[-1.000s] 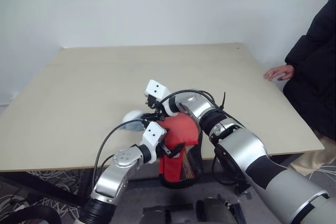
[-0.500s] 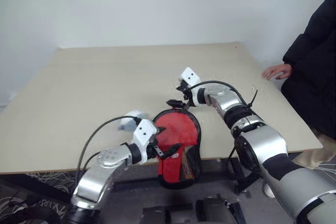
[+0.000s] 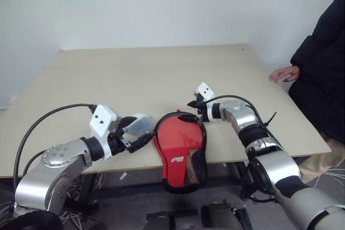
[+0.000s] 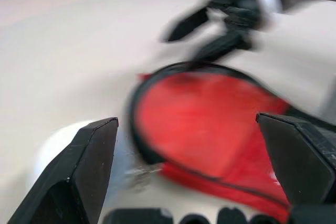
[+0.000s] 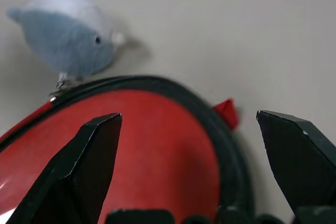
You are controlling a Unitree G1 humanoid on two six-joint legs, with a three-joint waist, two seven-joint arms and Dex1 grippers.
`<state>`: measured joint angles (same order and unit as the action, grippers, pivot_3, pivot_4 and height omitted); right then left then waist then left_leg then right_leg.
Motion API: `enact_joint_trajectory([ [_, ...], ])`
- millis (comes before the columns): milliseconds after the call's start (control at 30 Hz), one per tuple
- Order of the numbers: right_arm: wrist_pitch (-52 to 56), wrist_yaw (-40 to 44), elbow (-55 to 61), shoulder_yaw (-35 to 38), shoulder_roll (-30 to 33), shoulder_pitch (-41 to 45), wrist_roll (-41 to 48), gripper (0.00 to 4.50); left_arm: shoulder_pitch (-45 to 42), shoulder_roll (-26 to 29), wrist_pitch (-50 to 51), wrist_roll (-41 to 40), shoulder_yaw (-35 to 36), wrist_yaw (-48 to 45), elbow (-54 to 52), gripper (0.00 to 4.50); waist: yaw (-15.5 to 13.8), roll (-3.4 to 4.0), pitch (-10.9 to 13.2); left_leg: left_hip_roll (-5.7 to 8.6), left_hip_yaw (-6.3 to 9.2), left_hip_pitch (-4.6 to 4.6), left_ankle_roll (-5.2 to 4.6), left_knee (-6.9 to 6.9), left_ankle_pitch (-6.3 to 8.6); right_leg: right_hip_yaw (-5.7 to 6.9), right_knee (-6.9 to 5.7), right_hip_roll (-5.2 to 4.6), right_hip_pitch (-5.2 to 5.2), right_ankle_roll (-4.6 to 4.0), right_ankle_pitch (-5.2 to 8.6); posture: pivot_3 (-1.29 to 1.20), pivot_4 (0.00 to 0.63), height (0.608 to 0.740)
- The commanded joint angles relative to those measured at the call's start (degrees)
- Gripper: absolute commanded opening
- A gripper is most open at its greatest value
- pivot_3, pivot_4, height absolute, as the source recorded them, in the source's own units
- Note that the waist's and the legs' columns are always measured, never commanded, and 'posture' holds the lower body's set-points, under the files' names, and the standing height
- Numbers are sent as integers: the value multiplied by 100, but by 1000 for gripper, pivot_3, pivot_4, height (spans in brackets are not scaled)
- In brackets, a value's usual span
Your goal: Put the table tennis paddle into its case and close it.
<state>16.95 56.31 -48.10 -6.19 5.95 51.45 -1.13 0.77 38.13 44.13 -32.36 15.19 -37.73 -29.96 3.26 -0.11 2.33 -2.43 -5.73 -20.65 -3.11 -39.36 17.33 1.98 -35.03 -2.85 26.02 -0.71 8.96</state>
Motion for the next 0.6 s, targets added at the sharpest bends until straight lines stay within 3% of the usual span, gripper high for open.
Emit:
enact_joint_trajectory([
  [33,291,8,943,-218,-50,-281,111,4451,-169,-95,-395,243,9,180,352,4500,-1,-1,-1,1,0,0,3,0,0,1,-1,0,0,0,0,0,0,740],
  [600,1187,-308,2665,-1010,-119,-1498,212,4451,-802,-665,-1813,1704,-1072,684,2212,4500,-4,-5,-3,30,-3,1,45,4,-2,4,-14,0,8,-8,-6,0,0,740],
])
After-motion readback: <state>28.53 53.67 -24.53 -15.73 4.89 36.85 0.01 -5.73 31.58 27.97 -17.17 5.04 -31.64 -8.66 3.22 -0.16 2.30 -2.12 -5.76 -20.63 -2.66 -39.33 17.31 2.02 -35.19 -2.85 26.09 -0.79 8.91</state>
